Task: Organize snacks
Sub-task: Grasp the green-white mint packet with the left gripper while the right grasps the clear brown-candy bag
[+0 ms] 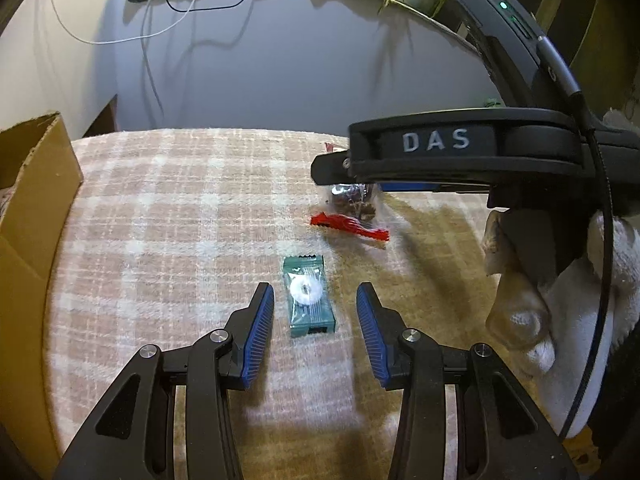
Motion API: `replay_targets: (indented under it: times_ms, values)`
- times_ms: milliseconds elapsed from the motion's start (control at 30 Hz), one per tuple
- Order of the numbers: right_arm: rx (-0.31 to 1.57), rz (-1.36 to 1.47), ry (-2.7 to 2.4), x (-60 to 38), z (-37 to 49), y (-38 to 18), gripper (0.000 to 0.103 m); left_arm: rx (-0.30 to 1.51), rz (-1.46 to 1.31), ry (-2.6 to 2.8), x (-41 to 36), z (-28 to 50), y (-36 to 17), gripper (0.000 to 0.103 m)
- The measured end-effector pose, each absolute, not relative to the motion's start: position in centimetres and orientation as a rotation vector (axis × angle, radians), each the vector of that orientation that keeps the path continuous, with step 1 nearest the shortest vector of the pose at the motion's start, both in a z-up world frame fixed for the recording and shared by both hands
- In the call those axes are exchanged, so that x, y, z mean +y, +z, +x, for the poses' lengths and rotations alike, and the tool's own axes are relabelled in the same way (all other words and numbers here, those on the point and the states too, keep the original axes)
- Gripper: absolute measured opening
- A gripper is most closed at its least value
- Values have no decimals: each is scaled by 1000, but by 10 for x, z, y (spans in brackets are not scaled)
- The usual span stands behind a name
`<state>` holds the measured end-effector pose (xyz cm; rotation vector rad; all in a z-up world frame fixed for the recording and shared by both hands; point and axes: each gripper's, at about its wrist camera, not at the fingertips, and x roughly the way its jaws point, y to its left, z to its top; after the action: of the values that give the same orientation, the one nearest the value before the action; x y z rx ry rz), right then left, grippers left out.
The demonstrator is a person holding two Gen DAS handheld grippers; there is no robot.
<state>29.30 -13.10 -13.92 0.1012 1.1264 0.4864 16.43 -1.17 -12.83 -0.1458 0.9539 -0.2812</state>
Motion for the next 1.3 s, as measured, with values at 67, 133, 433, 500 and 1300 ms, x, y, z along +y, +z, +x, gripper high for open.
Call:
replay_targets:
  times_ms: [67,133,433,500,1300]
  values:
    - [1138,88,486,-128,294,-142,58,957,-134,-282,-14,166,-130,42]
    - [1145,75,481,-127,295,-144,54,953,-123,-280,-18,168,-131,41]
    - [1147,45,476,-126,295,-148,43,942,-49,-251,-27,166,-131,19]
    - [1144,46,477,-130,294,-147,42,942,-49,-250,-26,165,-131,18]
    - [1078,75,475,-160,240,-129,40,847,-54,-213,-7,117,-91,17]
